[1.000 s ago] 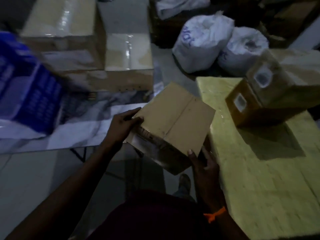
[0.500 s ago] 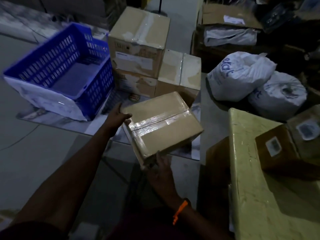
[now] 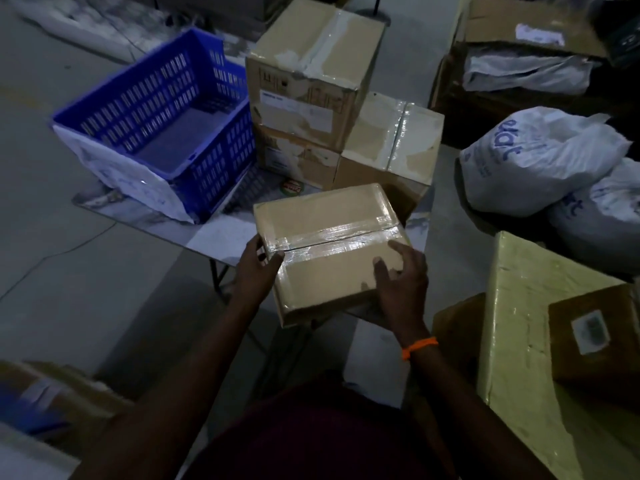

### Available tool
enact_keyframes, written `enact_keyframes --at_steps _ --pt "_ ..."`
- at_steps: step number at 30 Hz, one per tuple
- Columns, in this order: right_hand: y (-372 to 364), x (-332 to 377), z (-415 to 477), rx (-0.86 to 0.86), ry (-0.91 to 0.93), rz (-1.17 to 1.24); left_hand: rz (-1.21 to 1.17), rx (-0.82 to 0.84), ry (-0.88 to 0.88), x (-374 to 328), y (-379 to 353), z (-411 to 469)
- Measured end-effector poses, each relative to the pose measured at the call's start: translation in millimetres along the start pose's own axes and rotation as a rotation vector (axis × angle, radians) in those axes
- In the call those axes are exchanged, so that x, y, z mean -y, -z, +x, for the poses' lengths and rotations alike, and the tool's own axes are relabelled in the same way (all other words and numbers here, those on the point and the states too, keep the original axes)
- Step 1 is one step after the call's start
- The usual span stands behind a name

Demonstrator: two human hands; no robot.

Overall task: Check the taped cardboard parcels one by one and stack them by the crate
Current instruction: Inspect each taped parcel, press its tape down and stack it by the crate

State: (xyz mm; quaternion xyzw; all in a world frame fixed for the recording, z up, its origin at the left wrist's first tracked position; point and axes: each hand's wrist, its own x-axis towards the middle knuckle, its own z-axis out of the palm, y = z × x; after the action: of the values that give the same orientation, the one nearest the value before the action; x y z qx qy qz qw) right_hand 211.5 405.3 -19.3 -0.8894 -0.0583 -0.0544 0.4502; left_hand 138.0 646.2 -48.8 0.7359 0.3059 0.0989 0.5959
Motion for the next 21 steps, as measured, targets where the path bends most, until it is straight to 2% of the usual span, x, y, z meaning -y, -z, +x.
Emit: enact_keyframes --at_steps 5,9,15,21 --pt "-2 -26 63 0.124 0.047 -0.137 -0.007 -0.106 0.125 -9 -12 -11" --pt "3 -38 103 0.373 -0.081 -0.06 0.047 -0.149 0.172 -14 -17 -9" --pt "10 -69 144 0.541 -0.162 0.0 0.033 -0.198 0.164 -11 -29 -27" --pt "33 -66 133 0.453 -0.128 0.198 -0.138 -0.262 0.113 -31 -39 -45"
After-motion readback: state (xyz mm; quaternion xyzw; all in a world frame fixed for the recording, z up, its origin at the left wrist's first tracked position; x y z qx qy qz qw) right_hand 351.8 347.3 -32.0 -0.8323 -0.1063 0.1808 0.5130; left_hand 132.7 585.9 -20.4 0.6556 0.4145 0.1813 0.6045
